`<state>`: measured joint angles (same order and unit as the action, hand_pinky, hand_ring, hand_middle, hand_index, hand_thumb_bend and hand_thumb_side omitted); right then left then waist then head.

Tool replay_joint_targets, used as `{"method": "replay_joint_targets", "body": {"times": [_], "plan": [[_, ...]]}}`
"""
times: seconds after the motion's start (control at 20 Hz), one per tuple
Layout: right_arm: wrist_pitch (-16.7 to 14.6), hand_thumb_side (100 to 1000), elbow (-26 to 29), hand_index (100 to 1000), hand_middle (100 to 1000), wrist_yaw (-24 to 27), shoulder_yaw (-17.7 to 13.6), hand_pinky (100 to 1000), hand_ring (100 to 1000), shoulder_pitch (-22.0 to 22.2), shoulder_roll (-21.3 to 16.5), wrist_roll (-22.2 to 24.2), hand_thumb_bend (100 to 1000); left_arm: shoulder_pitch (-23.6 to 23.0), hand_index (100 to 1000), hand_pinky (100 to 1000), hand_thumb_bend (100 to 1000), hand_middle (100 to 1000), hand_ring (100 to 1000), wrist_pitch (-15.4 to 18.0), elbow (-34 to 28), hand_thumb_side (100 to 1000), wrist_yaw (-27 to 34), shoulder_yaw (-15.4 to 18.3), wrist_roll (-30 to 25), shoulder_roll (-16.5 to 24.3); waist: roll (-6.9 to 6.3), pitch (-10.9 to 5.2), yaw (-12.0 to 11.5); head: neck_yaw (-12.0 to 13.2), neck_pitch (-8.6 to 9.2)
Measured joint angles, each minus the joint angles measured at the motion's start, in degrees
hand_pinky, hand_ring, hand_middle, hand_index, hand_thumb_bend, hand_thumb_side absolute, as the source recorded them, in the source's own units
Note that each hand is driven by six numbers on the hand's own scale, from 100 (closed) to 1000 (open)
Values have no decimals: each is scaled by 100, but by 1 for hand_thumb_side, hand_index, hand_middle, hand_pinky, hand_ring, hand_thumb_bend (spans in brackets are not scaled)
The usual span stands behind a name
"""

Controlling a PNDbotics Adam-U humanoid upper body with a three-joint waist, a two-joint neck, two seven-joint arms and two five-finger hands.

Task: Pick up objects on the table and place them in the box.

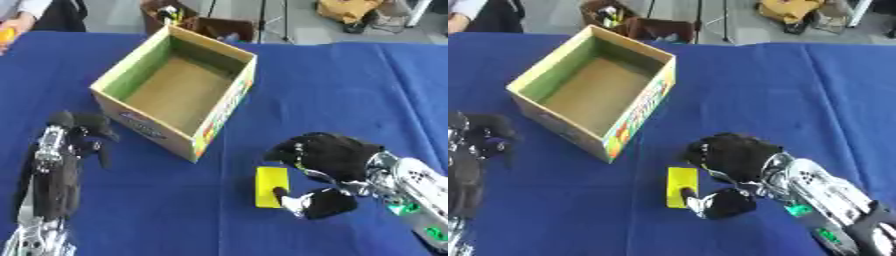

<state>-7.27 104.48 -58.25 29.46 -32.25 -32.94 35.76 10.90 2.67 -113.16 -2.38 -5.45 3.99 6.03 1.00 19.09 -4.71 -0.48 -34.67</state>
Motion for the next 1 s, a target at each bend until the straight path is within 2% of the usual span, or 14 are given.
{"method": "replay_joint_targets", "body": {"times": [0.5,1.0], "plan": [[-42,1000,59,1000,882,-170,-38,820,898,63,79,-119,100,-7,600,233,100,456,515,9,2,987,-17,-1,-21,0,5,27,-25,-14,0],[-157,1000,477,1000,879,-281,-90,823,896,226,51,-114,100,-7,601,235,100,457,516,3,2,989,-18,-1,-33,0,33,31,-9,-12,0]]}}
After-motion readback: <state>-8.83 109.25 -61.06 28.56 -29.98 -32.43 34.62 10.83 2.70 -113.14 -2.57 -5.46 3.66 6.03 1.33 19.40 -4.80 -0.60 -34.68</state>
